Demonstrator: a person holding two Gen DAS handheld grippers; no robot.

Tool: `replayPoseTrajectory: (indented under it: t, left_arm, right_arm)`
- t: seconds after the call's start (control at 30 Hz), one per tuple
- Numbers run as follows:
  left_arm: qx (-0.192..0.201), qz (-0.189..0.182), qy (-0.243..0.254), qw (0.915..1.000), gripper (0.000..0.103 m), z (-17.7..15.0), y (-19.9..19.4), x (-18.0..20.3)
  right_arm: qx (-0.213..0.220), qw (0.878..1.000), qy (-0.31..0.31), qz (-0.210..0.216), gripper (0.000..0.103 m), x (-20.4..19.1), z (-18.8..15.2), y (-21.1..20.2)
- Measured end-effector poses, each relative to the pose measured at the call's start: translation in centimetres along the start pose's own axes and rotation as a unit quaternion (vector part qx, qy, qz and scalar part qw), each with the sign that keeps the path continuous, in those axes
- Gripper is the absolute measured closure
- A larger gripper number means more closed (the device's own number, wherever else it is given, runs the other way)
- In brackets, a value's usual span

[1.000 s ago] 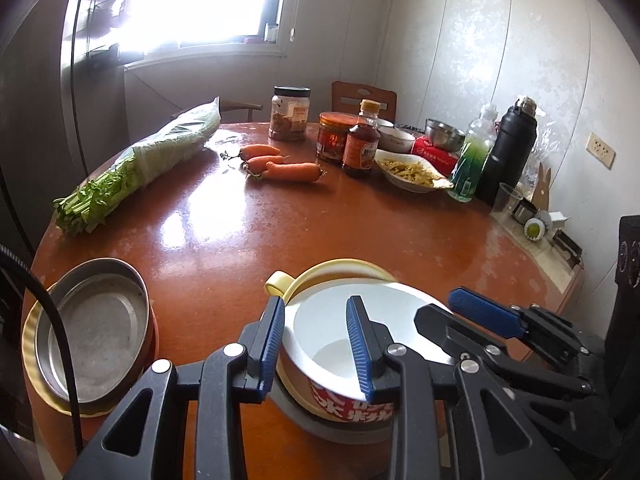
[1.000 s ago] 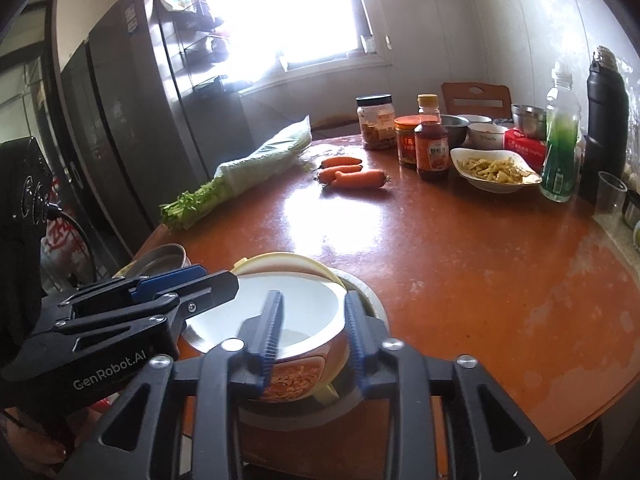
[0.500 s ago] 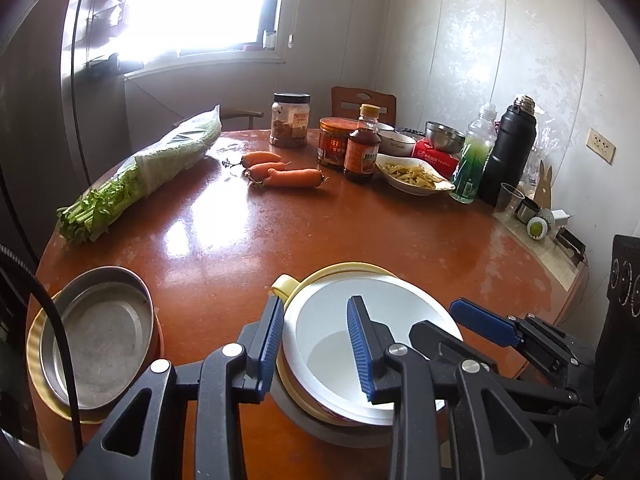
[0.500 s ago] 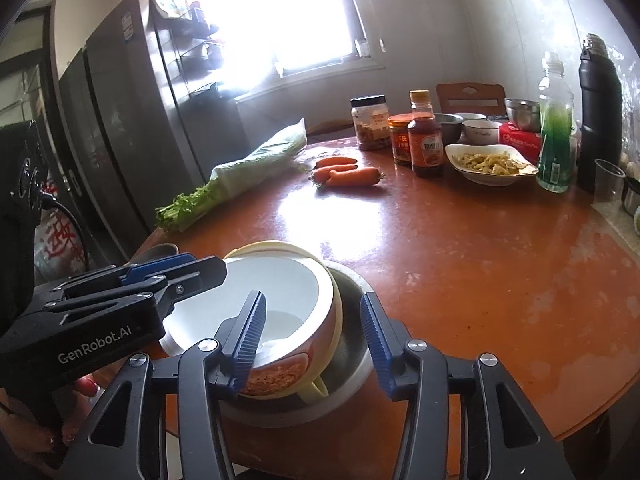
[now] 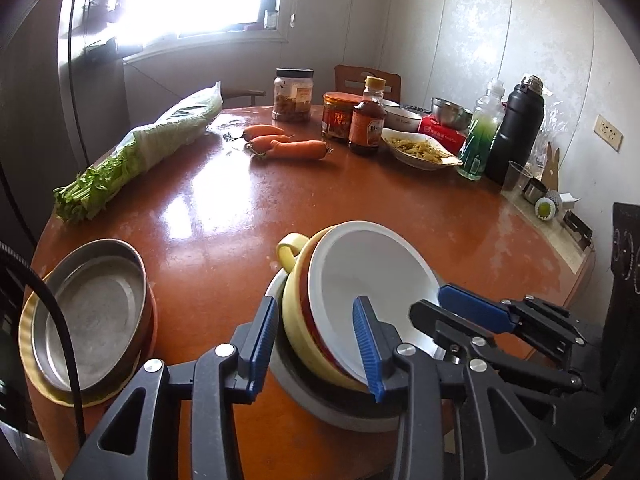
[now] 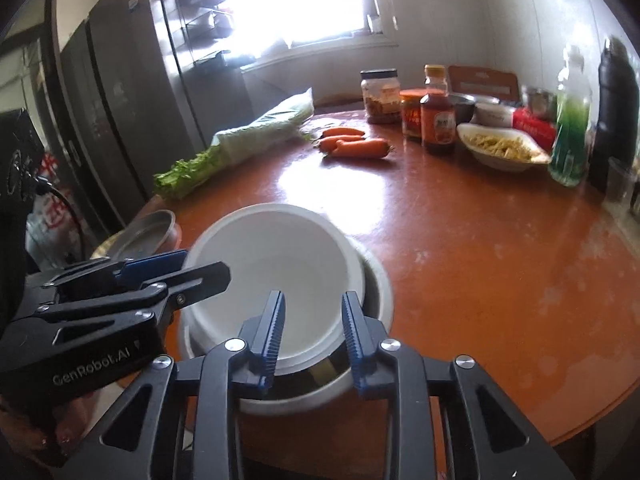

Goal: Organize plates and bowls
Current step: 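Open both grippers and release the white paper bowl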

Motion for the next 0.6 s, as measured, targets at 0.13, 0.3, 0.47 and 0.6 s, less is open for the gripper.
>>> replayPoseTrajectory:
  t: [0.13, 0.3, 0.47, 0.6]
  left_arm:
    - [-0.001, 0.0, -0.001, 1.0, 0.064, -0.1, 0.2, -0.2]
    - [0.002, 0.001, -0.002, 1.0, 0.061, -0.3, 0.4, -0.4]
    - [0.0, 0.001, -0.011, 0.9999, 0.053, -0.4, 0.6, -0.9]
    - [-0.001, -0.002, -0.016, 0.9999, 0.049, -0.5, 0.5, -1.1]
  right_arm:
    - [0.001, 1.0, -0.001, -0.001, 0.075, 0.1, 0.2, 0.4]
    - [0.006, 1.0, -0.001, 0.0, 0.074, 0.0, 0.4, 0.4]
    - [0.005, 1.0, 0.003, 0.008, 0.073, 0.1, 0.4, 0.4]
    - [0.003, 1.0, 0.019, 0.015, 0.064, 0.8, 0.4, 0.1]
Point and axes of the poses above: each gripper's, at about its wrist camera, not at the fingertips, and y roughly the way its jaws point, x to its right, z to its top, the point moved 6 cm from there along y, roughly the way its jaws point, and after that the axes turned 14 degrees about -z, right-handed, at the moved point
